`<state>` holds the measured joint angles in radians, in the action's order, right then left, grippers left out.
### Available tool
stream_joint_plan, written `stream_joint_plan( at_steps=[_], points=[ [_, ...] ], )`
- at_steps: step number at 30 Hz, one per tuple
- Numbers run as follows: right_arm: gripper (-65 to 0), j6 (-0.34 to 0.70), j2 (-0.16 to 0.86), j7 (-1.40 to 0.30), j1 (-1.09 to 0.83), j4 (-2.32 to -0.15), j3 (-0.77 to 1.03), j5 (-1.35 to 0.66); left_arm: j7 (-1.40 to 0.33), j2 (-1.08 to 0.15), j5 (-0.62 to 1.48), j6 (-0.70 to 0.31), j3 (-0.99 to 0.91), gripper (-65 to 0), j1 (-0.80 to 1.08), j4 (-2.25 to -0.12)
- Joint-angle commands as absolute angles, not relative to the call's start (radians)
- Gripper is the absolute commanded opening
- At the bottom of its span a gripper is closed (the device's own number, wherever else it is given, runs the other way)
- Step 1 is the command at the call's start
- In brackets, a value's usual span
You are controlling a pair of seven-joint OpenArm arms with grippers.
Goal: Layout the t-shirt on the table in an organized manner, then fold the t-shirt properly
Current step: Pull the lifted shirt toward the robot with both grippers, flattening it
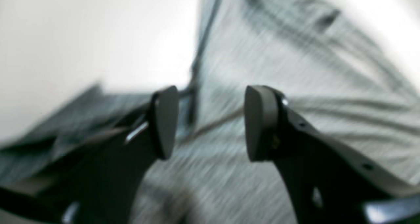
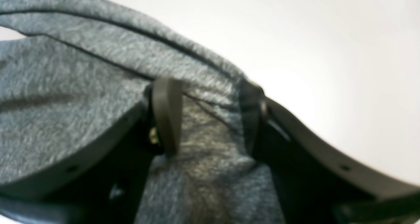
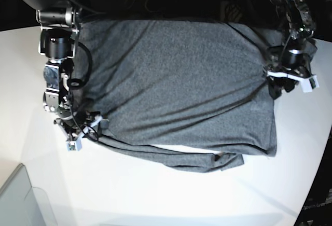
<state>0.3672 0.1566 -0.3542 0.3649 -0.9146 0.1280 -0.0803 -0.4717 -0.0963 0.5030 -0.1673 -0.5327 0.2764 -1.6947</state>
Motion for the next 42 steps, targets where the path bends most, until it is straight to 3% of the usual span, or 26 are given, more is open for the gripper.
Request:
stream_joint_plan(
  at_steps=[1,7,12,18,26,35,42],
  points=[
    [-35.6,0.355,0.16,-0.363,0.38,-0.947,0.128,-0.076,-0.455,-0.104,0.504,-0.17,-0.535,-32.9,0.251,-1.709],
    [-35.6,0.357,0.148,-0.364,0.321,-1.07,0.125,-0.073,-0.455,-0.104,0.495,-0.17,-0.458,-32.9,0.117,-1.497],
    [-35.6,0.36,0.136,-0.364,0.309,-1.052,0.122,-0.071,-0.453,-0.102,0.495,-0.17,-0.446,-32.9,0.059,-1.377],
    [-35.6,0.36,0.139,-0.36,0.338,-1.024,0.12,-0.07,-0.455,-0.102,0.503,-0.17,-0.446,-32.9,0.05,-1.437],
    [-35.6,0.357,0.209,-0.292,0.501,-0.72,0.12,-0.07,-0.455,-0.124,0.493,-0.17,-0.423,-32.9,-0.033,-1.514],
    [-35.5,0.355,0.26,-0.174,0.639,-0.487,0.12,-0.07,-0.444,-0.15,0.378,-0.17,-0.361,-32.9,-0.291,-1.115],
    [-35.5,0.354,0.248,-0.116,0.684,-0.476,0.096,0.018,-0.394,-0.139,0.305,-0.17,-0.263,-32.7,-0.456,-0.909]
  ],
)
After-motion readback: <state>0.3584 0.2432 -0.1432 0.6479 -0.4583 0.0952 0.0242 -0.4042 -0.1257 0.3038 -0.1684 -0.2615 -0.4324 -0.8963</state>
